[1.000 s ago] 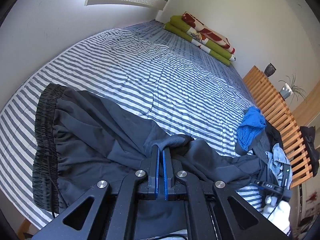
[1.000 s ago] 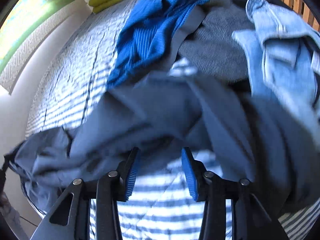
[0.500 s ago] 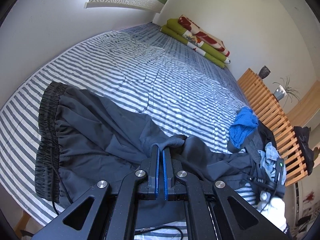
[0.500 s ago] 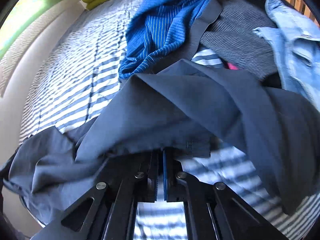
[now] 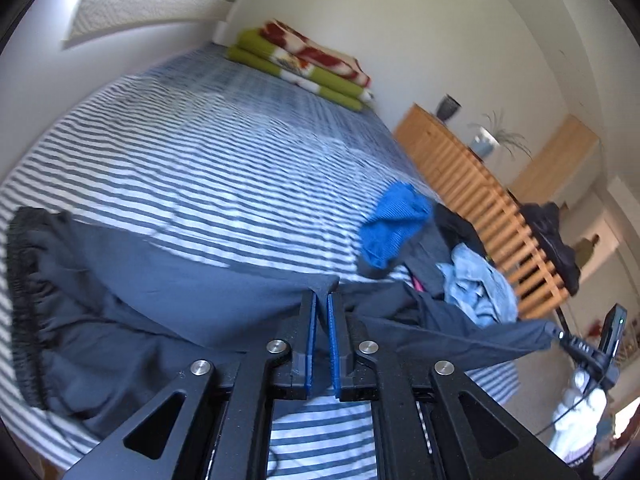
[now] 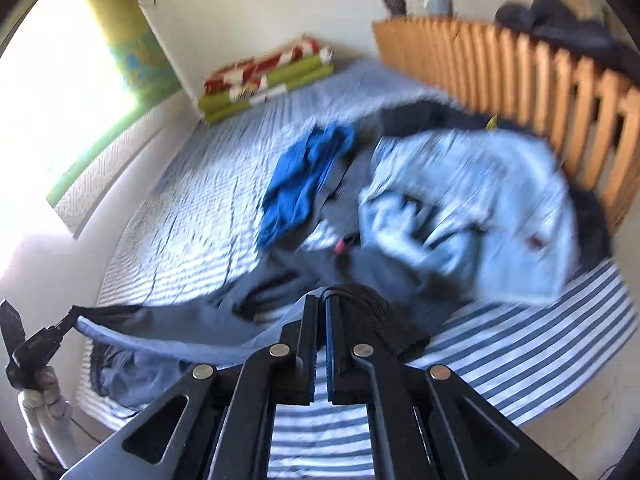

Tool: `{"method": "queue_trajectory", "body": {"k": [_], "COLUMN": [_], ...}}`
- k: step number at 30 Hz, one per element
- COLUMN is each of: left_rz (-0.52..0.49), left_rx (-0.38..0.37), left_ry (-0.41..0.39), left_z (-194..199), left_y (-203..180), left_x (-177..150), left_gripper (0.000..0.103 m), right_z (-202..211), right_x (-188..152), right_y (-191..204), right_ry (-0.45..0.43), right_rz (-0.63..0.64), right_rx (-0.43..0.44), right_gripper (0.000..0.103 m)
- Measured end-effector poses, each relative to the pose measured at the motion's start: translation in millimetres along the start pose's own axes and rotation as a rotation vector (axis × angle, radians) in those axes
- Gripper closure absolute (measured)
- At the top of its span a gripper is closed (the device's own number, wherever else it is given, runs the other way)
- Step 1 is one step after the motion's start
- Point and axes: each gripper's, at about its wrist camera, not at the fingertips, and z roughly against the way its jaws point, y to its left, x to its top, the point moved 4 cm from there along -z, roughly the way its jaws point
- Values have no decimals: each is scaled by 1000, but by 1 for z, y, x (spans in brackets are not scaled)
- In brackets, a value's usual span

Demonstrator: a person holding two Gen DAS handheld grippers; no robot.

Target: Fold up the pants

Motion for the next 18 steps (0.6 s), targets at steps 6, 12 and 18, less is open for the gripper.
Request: {"method": "queue_trajectory", "body": {"k": [6, 12, 18], "left_rz": [4, 165, 347], "left_rx": [42, 292, 476], "left_ry": [-14, -44, -94], "left_z": [0, 27, 55], "left_y": [11, 130, 253], "left_x": [5, -1, 12], "left_gripper": [85, 84, 71], "right_z": [-6, -26, -64], "right_x": [49, 64, 98], "right_y": [-43, -34, -13], "right_ry": [-54, -60, -90], "right_rz": [-37, 30, 62], "right_rx": [-113, -144, -164], "right_gripper": [100, 100, 100]}}
